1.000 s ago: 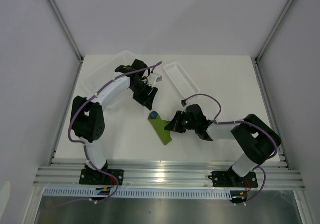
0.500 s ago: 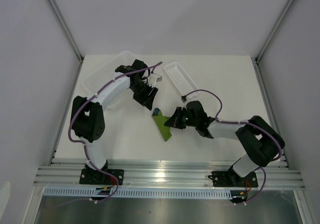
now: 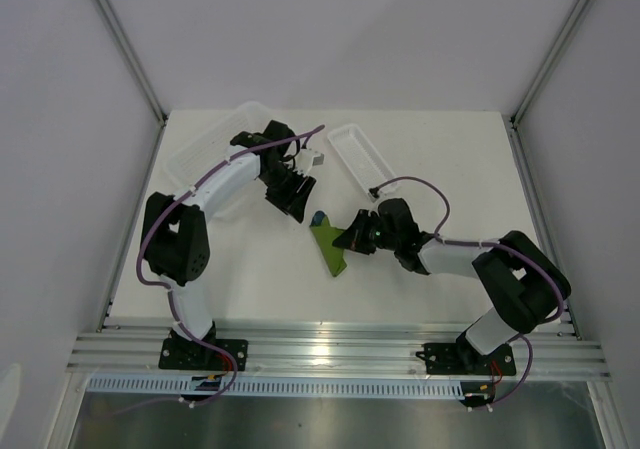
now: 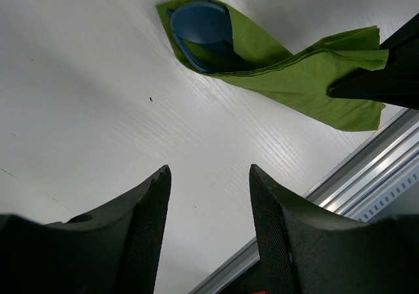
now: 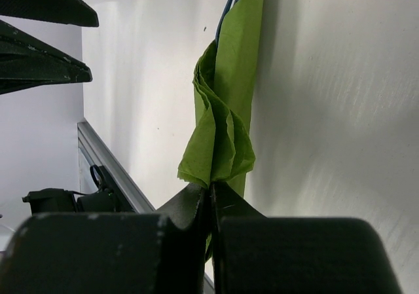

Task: Place the utensils on the paper napkin and roll it up

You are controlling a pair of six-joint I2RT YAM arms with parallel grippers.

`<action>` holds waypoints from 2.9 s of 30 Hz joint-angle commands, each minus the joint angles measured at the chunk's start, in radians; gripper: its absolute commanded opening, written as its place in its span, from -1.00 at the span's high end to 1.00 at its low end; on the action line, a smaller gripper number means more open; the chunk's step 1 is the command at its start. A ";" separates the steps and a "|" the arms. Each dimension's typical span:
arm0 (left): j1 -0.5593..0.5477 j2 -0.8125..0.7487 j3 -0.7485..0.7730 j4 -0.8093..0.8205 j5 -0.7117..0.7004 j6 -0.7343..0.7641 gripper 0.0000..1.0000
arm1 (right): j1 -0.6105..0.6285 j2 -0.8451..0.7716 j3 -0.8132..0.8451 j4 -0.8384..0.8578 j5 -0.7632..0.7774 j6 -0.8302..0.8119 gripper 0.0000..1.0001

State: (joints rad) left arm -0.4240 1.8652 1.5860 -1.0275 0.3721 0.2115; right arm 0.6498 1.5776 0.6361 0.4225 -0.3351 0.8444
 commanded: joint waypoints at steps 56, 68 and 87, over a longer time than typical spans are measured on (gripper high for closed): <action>0.120 -0.187 0.140 -0.008 0.203 -0.199 -0.22 | -0.091 -0.131 0.272 -0.110 0.027 -0.140 1.00; 0.133 -0.366 -0.076 0.153 0.427 -0.408 -0.32 | -0.101 -0.148 0.376 -0.068 0.047 -0.156 1.00; 0.182 -0.420 -0.435 0.871 0.741 -0.887 -0.48 | -0.101 -0.212 0.450 -0.113 0.045 -0.174 1.00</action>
State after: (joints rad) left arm -0.2455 1.4376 1.2011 -0.4446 1.0286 -0.4736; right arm 0.5537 1.3922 1.0149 0.2943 -0.2855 0.6937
